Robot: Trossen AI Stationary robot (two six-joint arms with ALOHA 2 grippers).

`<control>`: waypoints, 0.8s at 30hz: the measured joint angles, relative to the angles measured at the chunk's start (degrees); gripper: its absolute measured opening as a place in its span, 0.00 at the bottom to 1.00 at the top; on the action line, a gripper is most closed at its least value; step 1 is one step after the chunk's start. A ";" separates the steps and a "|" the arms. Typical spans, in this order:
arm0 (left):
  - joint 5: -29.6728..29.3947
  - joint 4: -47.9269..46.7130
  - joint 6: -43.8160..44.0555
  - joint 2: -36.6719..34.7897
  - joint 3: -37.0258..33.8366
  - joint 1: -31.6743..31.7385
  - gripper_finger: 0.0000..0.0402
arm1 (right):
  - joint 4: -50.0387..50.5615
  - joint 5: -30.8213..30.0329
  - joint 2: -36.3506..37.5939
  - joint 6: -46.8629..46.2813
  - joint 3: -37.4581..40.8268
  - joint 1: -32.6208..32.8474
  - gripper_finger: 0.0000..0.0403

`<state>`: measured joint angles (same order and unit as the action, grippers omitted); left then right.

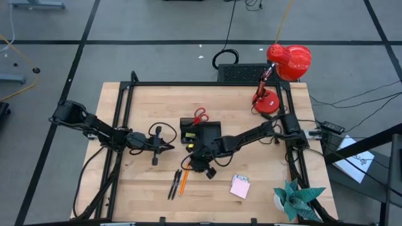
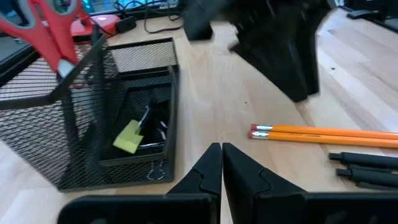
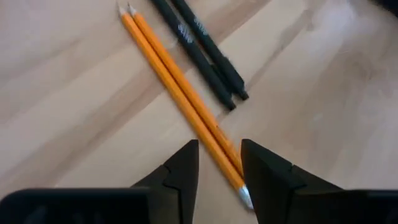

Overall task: Pick and place office supplies into organizer
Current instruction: Put the orange pencil into the desk organizer

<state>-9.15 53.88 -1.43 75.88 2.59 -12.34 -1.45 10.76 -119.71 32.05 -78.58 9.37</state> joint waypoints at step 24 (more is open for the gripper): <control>8.39 -5.33 -3.26 0.01 0.02 -1.20 0.05 | 8.21 -7.57 -2.91 -3.21 -5.35 -0.78 0.29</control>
<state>-0.76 48.55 -4.69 75.89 2.61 -13.53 6.76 3.20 -122.63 28.84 -83.93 8.59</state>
